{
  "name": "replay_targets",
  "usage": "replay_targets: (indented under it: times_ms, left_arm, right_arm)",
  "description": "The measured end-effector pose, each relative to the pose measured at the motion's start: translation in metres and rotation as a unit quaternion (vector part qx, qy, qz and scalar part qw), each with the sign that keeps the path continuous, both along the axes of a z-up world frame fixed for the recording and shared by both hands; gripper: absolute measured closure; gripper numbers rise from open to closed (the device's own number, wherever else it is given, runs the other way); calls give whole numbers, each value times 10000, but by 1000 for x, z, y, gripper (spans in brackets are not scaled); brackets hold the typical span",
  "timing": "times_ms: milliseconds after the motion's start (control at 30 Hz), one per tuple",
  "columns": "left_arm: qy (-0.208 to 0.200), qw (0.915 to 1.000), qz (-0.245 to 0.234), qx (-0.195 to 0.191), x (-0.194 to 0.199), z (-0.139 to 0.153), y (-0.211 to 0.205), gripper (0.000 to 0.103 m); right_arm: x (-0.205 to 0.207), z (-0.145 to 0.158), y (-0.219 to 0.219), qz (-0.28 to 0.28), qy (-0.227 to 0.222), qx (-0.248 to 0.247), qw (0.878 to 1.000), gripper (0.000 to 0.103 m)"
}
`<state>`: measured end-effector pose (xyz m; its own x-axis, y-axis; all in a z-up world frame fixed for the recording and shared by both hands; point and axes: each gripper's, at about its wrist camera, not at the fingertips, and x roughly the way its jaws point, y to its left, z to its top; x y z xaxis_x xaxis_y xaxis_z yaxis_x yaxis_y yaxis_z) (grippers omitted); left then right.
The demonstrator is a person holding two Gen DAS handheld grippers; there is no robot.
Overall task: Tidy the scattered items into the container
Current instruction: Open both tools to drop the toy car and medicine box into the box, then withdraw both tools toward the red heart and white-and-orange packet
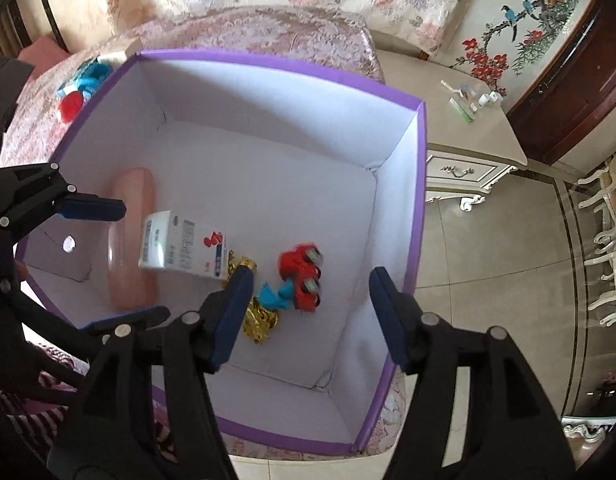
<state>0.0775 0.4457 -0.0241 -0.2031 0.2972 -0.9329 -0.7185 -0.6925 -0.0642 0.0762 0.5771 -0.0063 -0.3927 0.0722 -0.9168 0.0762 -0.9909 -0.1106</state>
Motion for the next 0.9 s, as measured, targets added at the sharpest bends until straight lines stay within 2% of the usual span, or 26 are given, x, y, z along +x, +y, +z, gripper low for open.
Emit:
replay_targets:
  times_ms: [333, 567, 733, 800, 900]
  left_arm:
    - [314, 9980, 414, 355, -8, 25, -24, 21]
    - [531, 9912, 985, 706, -16, 47, -63, 20]
    - [523, 9829, 1518, 896, -22, 51, -109, 11]
    - [508, 9795, 1721, 913, -26, 49, -128, 0]
    - [535, 9753, 1934, 921, -33, 47, -161, 0]
  right_arm:
    - [-2, 15, -13, -110, 227, -85, 9996, 39]
    - [-12, 33, -48, 140, 466, -211, 9986, 39]
    - [-22, 34, -88, 486, 432, -276, 9975, 38]
    - [-26, 36, -107, 584, 409, -314, 9970, 38]
    - [-32, 40, -133, 721, 465, -362, 9957, 38]
